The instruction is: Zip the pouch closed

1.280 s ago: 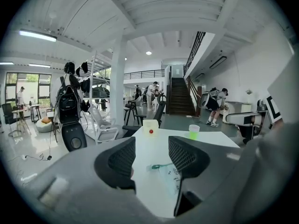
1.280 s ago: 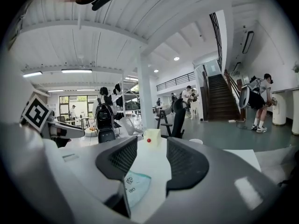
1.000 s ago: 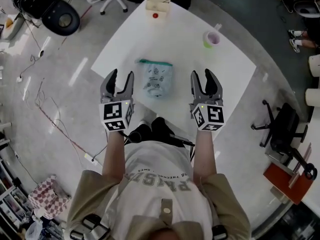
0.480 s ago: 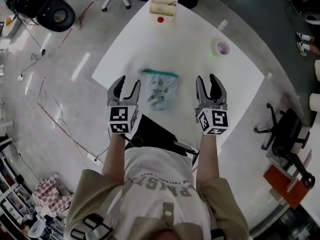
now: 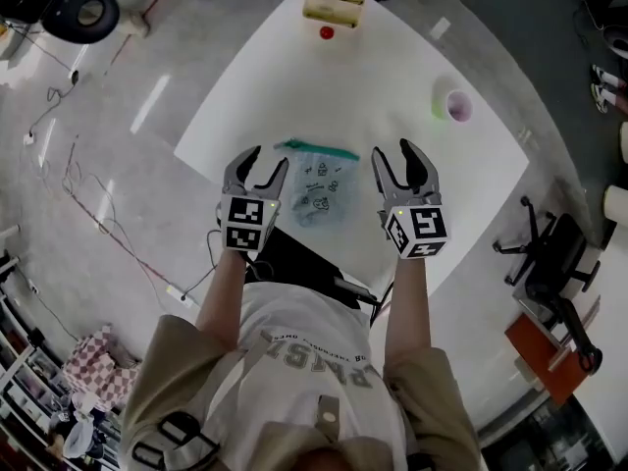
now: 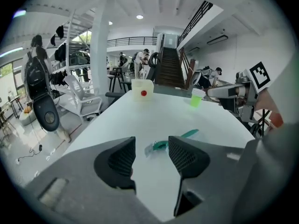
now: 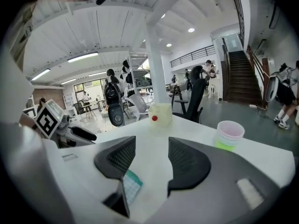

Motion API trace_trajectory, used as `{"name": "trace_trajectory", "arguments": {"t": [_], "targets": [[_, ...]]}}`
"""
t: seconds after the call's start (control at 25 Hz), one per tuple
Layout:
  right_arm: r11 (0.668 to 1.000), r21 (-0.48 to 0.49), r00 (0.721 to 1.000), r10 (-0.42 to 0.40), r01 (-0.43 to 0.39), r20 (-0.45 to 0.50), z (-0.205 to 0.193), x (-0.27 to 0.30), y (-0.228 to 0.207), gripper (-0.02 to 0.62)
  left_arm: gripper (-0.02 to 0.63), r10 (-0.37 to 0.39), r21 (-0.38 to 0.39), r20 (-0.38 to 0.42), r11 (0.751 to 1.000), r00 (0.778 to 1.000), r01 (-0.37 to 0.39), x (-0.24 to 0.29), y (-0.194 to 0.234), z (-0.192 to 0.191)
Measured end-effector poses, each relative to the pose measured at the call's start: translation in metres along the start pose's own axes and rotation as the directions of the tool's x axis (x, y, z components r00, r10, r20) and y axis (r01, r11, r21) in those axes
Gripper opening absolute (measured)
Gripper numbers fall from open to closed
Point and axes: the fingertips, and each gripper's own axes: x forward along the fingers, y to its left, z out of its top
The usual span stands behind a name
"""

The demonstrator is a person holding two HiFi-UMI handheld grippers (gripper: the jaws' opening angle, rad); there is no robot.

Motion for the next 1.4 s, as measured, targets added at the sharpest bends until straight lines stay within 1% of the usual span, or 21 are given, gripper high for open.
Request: {"name": "trace_trajectory", "arguments": {"t": [0.12,0.24,0.36,0.44,0.64,0.8,0.96,1.16,1.24,1.4], "targets": [[0.998,-0.019,0.995,0.062,-0.064,-0.077,-0.010,0.016,0.009,0.195,0.230,-0.044,0.015,-0.046,0.999,0.998,0.045,0.016,-0.003,-0.008],[0.991,-0.037,0.982,0.125,-0.131,-0.142,-0.018,0.031,0.020,0.195,0.230,-0.078,0.043,-0.089,0.996,0.993,0.082,0.029,-0.004,-0.015],[0.979,-0.065,0.966,0.181,-0.196,-0.186,-0.020,0.042,0.030,0.195,0.229,-0.121,0.057,-0.135,0.990,0.983,0.130,0.041,-0.005,-0.026],[0.970,-0.073,0.955,0.215,-0.234,-0.206,-0.021,0.050,0.035,0.195,0.210,-0.152,0.054,-0.151,0.985,0.977,0.161,0.048,-0.006,-0.029],[0.956,-0.081,0.936,0.255,-0.282,-0.243,-0.022,0.066,0.037,0.201,0.194,-0.180,0.065,-0.177,0.979,0.968,0.194,0.055,-0.004,-0.031],[0.951,-0.054,0.919,0.280,-0.306,-0.277,-0.033,0.081,0.036,0.201,0.167,-0.198,0.066,-0.201,0.974,0.959,0.215,0.059,-0.006,-0.034],[0.940,-0.065,0.903,0.301,-0.335,-0.305,-0.037,0.092,0.043,0.201,0.103,-0.198,0.080,-0.212,0.972,0.957,0.219,0.061,-0.006,-0.037],[0.920,-0.085,0.880,0.336,-0.384,-0.335,-0.045,0.100,0.050,0.201,0.069,-0.208,0.070,-0.201,0.972,0.957,0.226,0.060,-0.008,-0.039],[0.912,-0.089,0.871,0.349,-0.400,-0.345,-0.048,0.103,0.053,0.201,0.048,-0.211,0.083,-0.196,0.969,0.958,0.231,0.059,-0.008,-0.039],[0.886,-0.122,0.847,0.375,-0.447,-0.376,-0.049,0.107,0.060,0.201,0.032,-0.230,0.121,-0.171,0.960,0.958,0.252,0.054,-0.011,-0.029]]}}
